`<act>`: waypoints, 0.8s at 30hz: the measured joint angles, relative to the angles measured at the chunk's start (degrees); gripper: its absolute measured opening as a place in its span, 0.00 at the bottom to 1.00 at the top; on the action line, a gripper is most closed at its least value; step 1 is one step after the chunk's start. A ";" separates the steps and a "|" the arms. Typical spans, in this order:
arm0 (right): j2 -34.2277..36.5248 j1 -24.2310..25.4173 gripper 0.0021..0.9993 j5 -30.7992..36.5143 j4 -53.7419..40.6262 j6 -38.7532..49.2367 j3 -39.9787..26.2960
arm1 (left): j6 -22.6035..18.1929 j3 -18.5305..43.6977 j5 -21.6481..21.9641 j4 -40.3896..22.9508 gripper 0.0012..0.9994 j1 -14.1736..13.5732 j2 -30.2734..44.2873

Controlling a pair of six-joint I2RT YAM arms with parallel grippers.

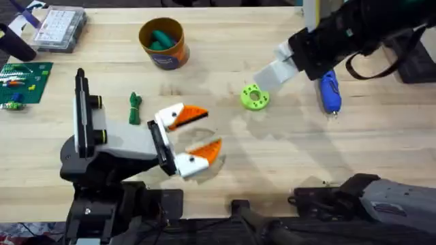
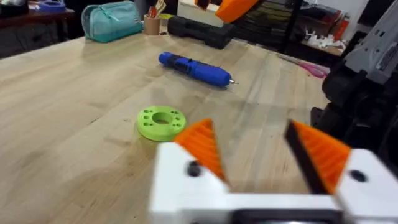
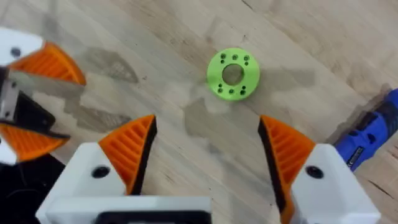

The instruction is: Pick up the gripper from the table and insert it into the empty holder that is missing its gripper. Then pick up a screw, insert it into the mounting hole, and use the screwdriver to tighten it. Finally, clean up the table by picking up the vegetable and placing it into the bucket.

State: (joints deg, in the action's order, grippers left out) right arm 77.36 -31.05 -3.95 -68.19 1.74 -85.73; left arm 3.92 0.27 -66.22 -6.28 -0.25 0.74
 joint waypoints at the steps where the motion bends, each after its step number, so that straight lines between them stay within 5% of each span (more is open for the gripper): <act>1: 0.00 0.00 0.99 0.00 -0.10 0.01 0.00 | -0.04 0.00 0.03 -0.01 0.58 0.00 0.01; 5: 0.00 0.00 0.99 0.00 -0.37 0.02 0.00 | -0.26 0.00 0.06 0.00 0.03 0.00 -0.01; 17: -1.59 1.28 0.99 2.52 -4.76 -0.02 0.05 | -0.22 0.00 0.03 0.00 0.00 0.00 -0.01; 24: -6.08 12.53 0.99 5.37 -7.60 -0.70 0.07 | -0.22 0.00 0.03 0.00 0.00 0.00 -0.01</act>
State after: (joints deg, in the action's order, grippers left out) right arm 71.29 -18.52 1.43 -75.79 1.03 -85.67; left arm 3.70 0.27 -66.19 -6.28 -0.25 0.73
